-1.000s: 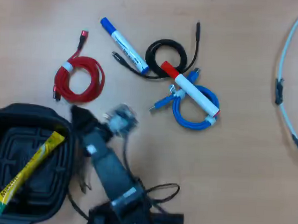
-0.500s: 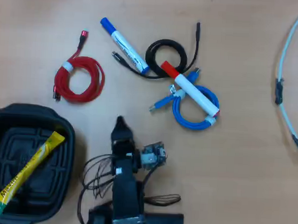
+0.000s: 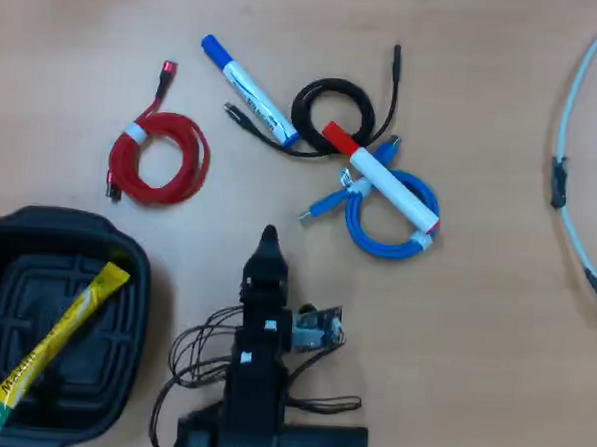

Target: Pick up the yellow instant coffee stick, then put it in the black bowl

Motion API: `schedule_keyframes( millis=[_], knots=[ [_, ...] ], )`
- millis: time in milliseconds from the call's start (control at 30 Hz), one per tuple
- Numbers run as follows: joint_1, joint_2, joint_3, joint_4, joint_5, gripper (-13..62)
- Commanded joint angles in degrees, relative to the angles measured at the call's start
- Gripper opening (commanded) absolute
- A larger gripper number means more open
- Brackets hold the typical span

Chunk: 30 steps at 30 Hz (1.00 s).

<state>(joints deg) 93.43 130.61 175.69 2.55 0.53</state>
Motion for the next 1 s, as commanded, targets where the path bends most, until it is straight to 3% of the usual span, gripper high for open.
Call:
schedule_keyframes(
  millis=[0, 967],
  knots=[
    [0.5, 5.4, 2.5, -1.7, 1.1, 57.6],
    [-0.1, 5.2, 5.2, -1.1, 1.2, 57.6]
  ],
)
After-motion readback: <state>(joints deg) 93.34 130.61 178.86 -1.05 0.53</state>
